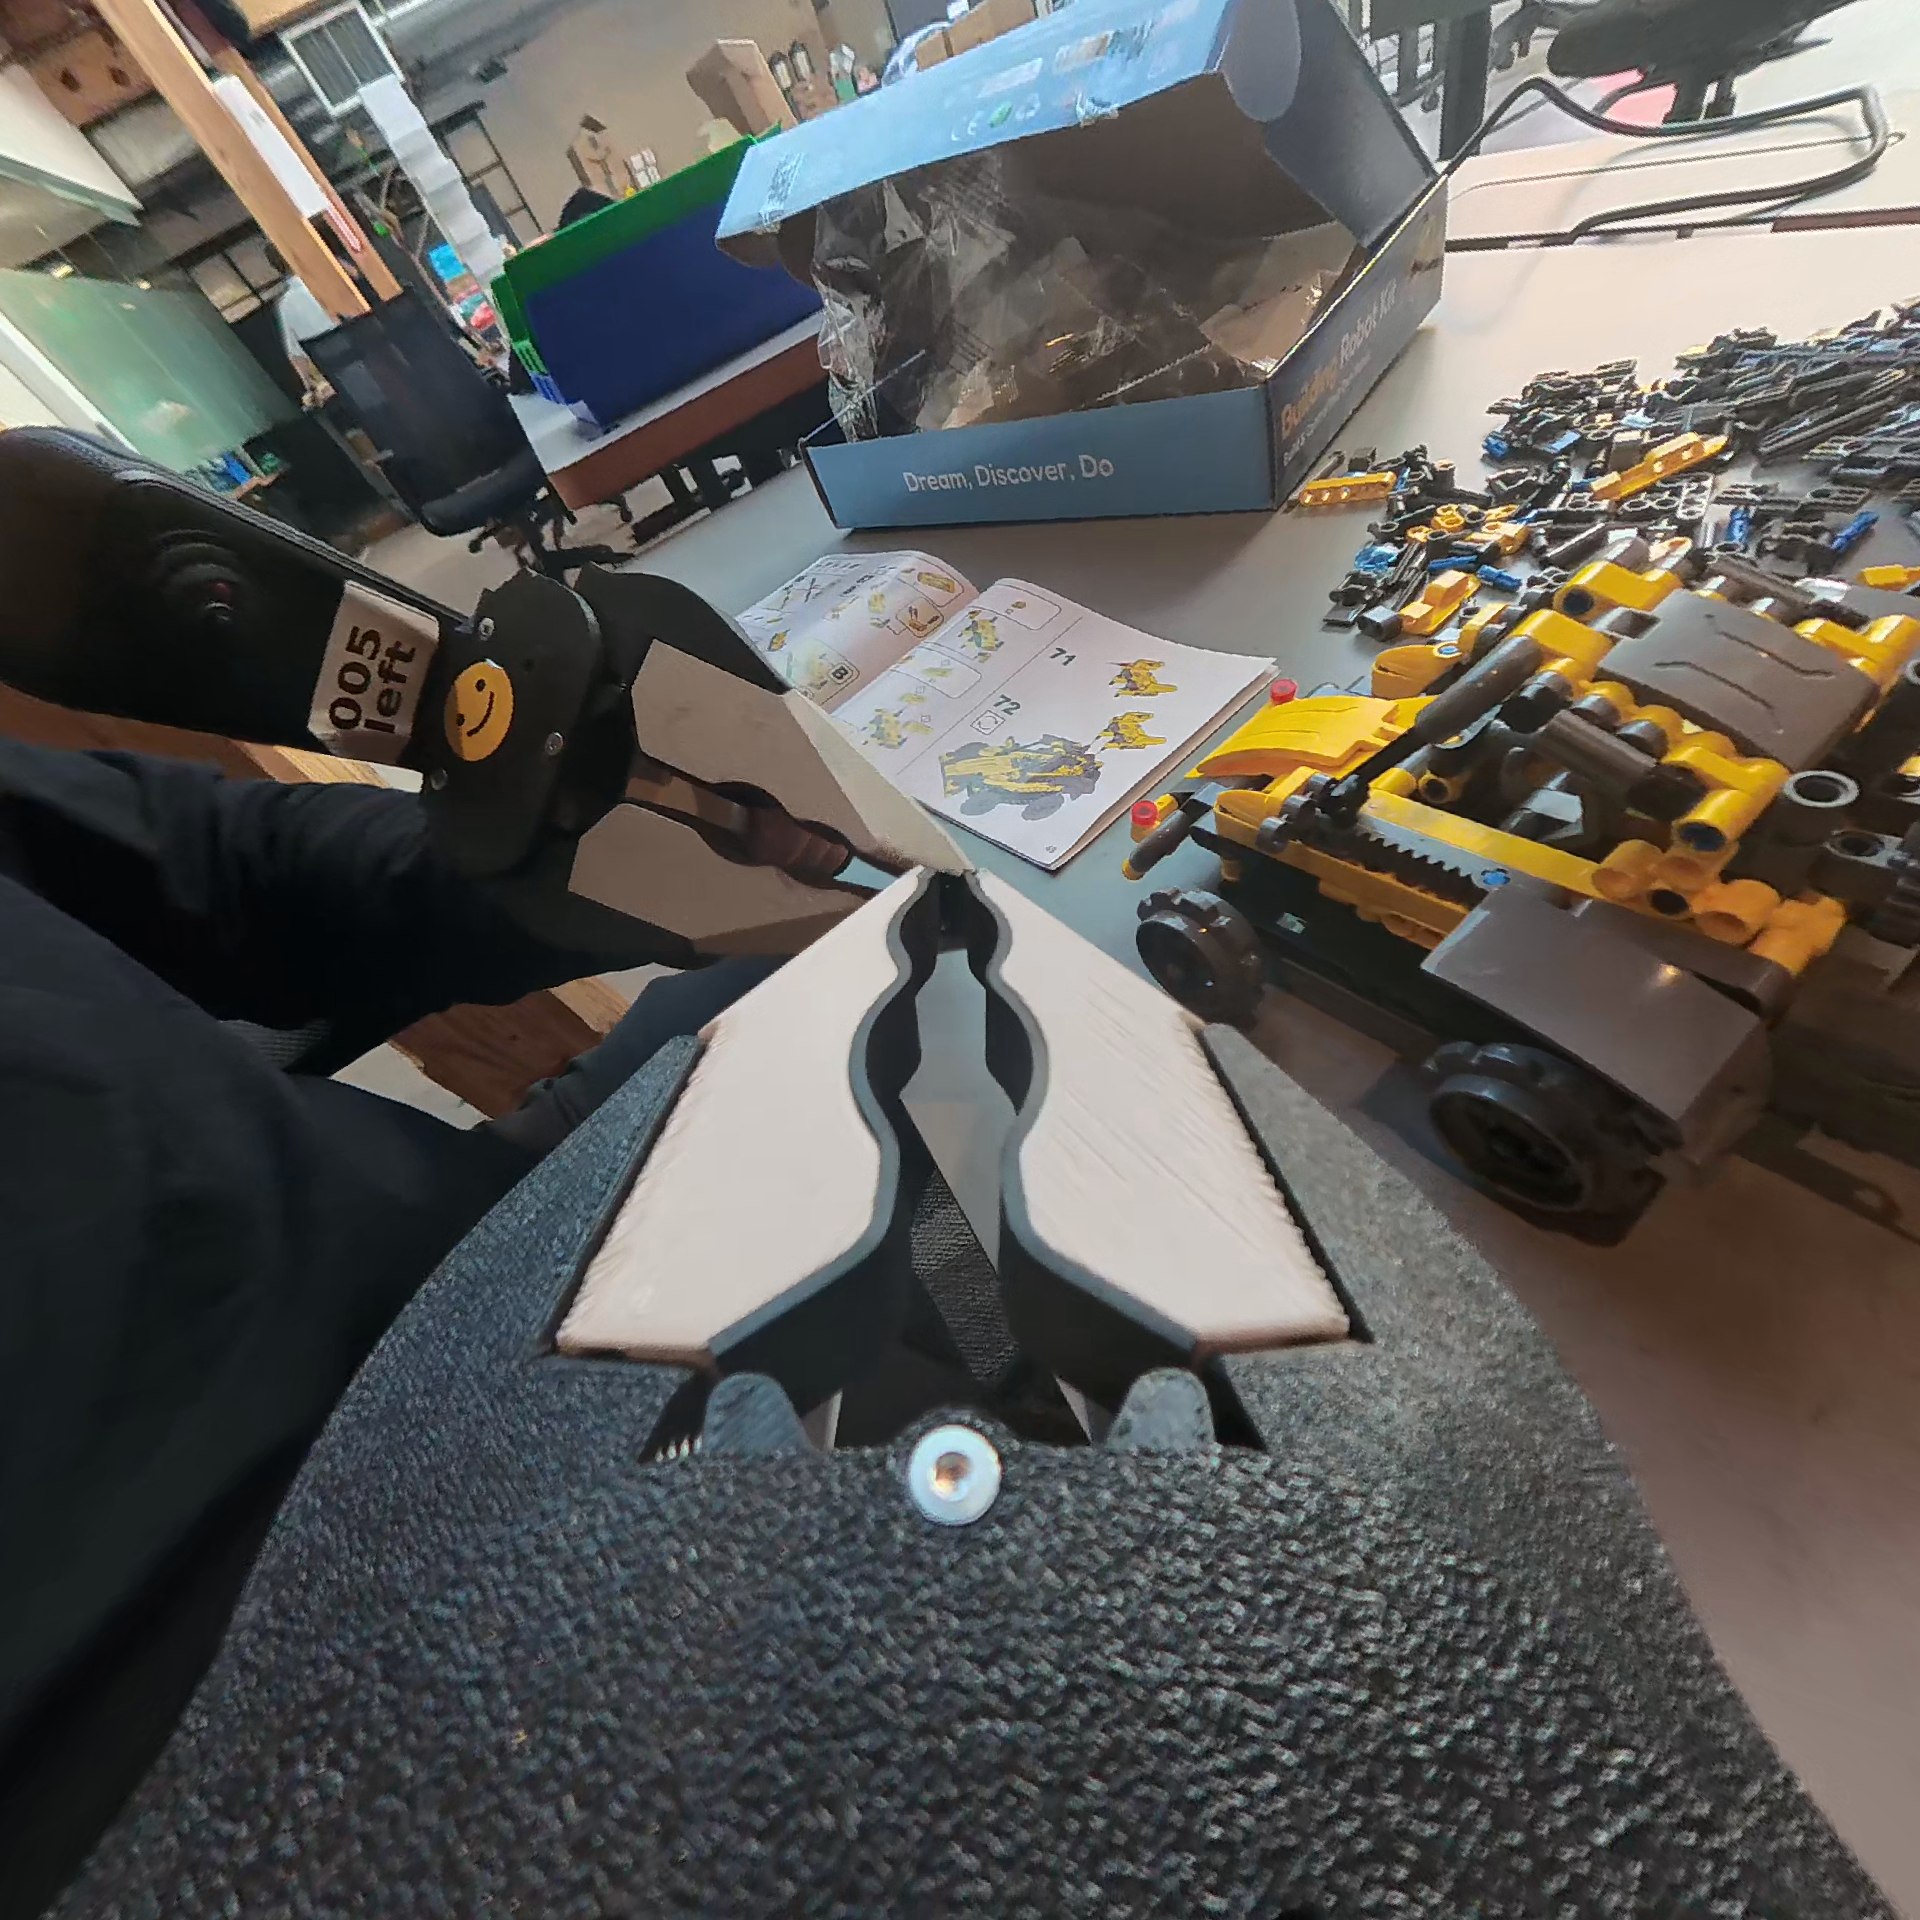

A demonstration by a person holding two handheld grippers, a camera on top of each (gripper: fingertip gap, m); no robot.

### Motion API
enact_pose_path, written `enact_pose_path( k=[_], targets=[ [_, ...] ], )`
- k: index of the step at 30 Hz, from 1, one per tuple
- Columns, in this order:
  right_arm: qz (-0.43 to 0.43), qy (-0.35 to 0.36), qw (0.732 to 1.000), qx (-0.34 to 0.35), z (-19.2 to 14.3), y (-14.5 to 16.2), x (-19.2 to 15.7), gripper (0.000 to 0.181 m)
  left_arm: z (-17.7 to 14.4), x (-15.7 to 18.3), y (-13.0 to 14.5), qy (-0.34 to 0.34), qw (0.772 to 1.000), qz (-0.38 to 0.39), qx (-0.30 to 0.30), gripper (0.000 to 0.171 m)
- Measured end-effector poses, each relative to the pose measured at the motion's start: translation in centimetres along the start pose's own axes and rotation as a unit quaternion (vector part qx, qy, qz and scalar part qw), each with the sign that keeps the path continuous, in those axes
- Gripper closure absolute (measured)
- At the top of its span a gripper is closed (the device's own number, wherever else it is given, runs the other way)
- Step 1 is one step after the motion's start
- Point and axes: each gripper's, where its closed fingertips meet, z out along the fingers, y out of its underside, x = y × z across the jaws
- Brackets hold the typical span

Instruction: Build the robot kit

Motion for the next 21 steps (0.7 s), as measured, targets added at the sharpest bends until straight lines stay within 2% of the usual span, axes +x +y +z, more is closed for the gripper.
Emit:
enact_pose_path(
  k=[11,13,16,19,21],
  targets=[
    [0.035,-0.029,0.999,0.006,-0.1,0.1,-0.2,0.18,0.0,0.4,0.1,0.018,1.0,-0.01,-0.001,0.168],
    [0.03,-0.029,0.999,0.014,-0.2,-0.2,-0.2,0.18,-0.4,0.7,0.2,0.039,0.998,-0.039,-0.006,0.163],
    [0.021,-0.041,0.999,0.026,-0.4,-0.6,-0.5,0.18,-1.5,2.0,1.0,0.101,0.987,-0.122,-0.018,0.152],
    [-0.013,-0.026,0.999,0.013,0.0,-0.3,-0.1,0.18,-1.6,2.2,2.5,0.121,0.983,-0.131,-0.041,0.147],
    [-0.038,-0.007,0.999,0.007,0.2,-0.5,0.3,0.18,-1.4,1.7,2.4,0.129,0.982,-0.137,-0.037,0.141]
  ],
)
